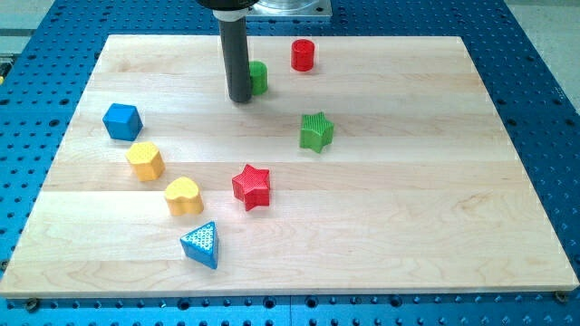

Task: Move the red star right to the heart

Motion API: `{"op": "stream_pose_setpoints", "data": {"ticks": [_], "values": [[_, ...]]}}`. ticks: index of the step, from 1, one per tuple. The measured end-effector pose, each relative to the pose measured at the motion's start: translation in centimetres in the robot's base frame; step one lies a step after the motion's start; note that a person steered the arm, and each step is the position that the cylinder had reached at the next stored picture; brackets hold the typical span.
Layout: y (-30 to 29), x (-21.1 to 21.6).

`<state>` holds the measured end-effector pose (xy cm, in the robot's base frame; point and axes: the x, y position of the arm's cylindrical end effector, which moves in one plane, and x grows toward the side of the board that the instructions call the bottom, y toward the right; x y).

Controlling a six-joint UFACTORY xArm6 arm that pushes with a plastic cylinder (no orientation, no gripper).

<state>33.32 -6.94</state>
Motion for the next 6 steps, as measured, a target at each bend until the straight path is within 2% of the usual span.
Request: {"op": "stream_pose_setpoints", "data": {"ticks": [1,2,3,4,5,6], "values": [[-1.3,3.5],[0.6,11.4],[0.8,15.9],[1.1,17.5],[2.6,17.0],[2.9,12.7]]}}
